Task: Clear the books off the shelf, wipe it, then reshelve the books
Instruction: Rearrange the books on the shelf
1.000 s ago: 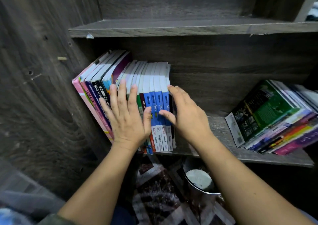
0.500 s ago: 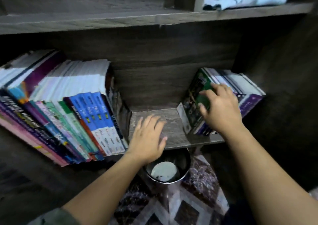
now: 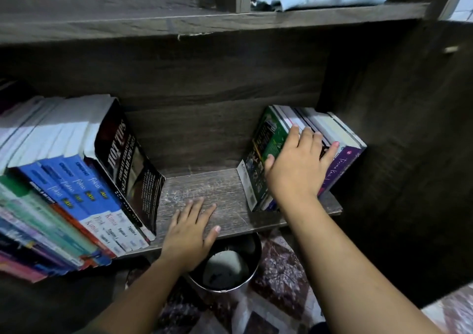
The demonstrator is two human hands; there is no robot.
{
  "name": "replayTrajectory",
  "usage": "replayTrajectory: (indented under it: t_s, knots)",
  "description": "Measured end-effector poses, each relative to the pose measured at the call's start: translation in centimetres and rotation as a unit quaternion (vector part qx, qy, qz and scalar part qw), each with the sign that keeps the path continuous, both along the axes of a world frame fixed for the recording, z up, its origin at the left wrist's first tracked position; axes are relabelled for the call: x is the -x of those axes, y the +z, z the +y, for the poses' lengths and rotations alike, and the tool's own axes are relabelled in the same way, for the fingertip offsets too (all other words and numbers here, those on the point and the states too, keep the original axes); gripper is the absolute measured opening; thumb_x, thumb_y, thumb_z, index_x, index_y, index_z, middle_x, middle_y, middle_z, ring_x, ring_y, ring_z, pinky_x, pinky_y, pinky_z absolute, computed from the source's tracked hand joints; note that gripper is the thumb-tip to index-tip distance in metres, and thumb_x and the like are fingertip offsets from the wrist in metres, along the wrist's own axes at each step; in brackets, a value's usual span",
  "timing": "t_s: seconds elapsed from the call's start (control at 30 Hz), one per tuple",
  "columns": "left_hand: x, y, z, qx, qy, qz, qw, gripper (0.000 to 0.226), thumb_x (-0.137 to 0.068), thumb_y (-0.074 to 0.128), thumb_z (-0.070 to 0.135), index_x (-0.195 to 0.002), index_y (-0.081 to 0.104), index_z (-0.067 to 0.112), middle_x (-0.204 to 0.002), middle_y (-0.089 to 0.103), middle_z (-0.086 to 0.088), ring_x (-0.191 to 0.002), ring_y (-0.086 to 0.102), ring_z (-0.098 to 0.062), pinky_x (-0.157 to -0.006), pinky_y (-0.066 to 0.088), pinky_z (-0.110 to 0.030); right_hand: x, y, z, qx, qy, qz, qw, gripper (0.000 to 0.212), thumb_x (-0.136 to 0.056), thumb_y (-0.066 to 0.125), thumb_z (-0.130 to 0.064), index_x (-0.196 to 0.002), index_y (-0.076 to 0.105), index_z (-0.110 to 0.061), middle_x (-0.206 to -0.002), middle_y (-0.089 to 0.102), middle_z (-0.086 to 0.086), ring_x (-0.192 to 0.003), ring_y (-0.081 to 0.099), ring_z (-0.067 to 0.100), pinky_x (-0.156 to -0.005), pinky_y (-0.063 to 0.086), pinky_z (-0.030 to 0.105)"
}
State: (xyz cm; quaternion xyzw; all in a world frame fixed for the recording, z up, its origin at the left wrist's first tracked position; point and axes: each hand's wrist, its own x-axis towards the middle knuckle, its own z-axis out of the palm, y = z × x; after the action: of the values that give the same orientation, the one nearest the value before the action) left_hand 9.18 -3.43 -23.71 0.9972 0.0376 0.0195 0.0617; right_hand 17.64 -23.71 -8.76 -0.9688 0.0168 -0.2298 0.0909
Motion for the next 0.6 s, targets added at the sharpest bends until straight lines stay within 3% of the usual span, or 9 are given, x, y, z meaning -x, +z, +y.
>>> replayTrajectory:
  t_s: [0.1,0.27,0.47,0.6]
  knots:
    - [0.0,0.0,-0.1,0.002,0.002,-0.004,1.000,0.075,-0.085,0.001,0.068,-0.153,0.010,0.040,-0.163,0.005,0.007,-0.150,-0.003,-0.016,-0.120,-0.001,-0.041,-0.5,-0.5,0.2,0.010,-0.009,-0.024,1.000,0.071,-0.090,0.058,-0.031,-0.149,0.025,-0.009,-0.152,0.031,0.015,-0.143,0.022,0.033,-0.117,0.002,0.052]
    - [0.0,0.0,-0.3,0.005,0.008,-0.010,1.000,0.076,-0.084,0.001,0.067,-0.153,0.014,0.040,-0.162,0.007,0.008,-0.150,-0.002,-0.016,-0.120,0.000,-0.042,-0.6,-1.0,0.2,-0.016,0.030,-0.085,0.996,0.068,-0.079,0.073,-0.018,-0.139,0.044,-0.004,-0.136,0.049,0.017,-0.127,0.043,0.035,-0.112,0.028,0.046]
    - [0.0,0.0,-0.3,-0.001,0.009,-0.003,1.000,0.076,-0.083,0.000,0.067,-0.153,0.012,0.040,-0.163,0.004,0.008,-0.150,-0.003,-0.016,-0.120,0.000,-0.042,-0.1,0.4,-0.8,-0.116,0.086,-0.091,0.985,0.071,-0.075,0.077,-0.027,-0.138,0.047,-0.010,-0.131,0.049,0.011,-0.121,0.041,0.031,-0.104,0.027,0.040]
    - [0.1,0.1,-0.4,-0.002,0.009,-0.001,1.000,0.076,-0.084,0.000,0.067,-0.153,0.013,0.040,-0.163,0.006,0.008,-0.150,-0.003,-0.016,-0.120,-0.001,-0.042,0.2,0.7,-0.2,-0.141,0.087,-0.083,0.983,0.073,-0.073,0.075,-0.040,-0.138,0.047,-0.022,-0.132,0.049,0.002,-0.119,0.041,0.024,-0.094,0.018,0.040]
